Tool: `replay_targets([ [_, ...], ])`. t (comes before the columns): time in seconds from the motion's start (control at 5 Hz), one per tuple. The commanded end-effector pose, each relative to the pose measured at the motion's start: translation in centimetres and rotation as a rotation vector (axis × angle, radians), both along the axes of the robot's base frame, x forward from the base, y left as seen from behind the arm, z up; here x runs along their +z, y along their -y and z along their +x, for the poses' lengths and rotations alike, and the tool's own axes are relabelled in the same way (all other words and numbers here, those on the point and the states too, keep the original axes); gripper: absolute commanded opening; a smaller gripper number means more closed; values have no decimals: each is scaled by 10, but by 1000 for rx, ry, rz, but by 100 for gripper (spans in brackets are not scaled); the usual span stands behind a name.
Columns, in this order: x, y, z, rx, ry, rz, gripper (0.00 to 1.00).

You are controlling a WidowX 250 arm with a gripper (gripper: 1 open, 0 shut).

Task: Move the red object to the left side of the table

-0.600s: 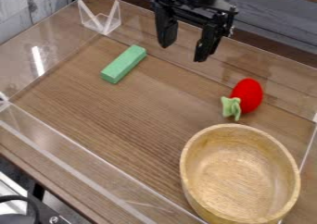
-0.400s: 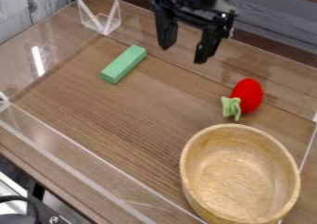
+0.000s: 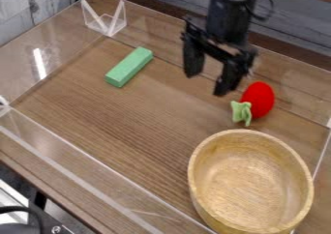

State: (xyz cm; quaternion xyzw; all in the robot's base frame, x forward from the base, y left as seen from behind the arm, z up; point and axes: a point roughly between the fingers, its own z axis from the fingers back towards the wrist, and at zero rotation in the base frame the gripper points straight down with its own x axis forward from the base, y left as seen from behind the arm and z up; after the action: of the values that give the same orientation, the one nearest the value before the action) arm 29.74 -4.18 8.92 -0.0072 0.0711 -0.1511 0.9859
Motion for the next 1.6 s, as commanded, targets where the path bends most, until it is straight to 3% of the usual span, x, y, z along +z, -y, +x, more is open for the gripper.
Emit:
replay_targets([
  [0.0, 5, 19, 15, -86, 69, -8, 100],
  [0.4, -12, 42, 33, -161, 91, -10, 100],
  [1.0, -37, 49, 54, -171, 78, -7, 100],
  [1.4, -49, 50, 62, -164, 61, -4, 100],
])
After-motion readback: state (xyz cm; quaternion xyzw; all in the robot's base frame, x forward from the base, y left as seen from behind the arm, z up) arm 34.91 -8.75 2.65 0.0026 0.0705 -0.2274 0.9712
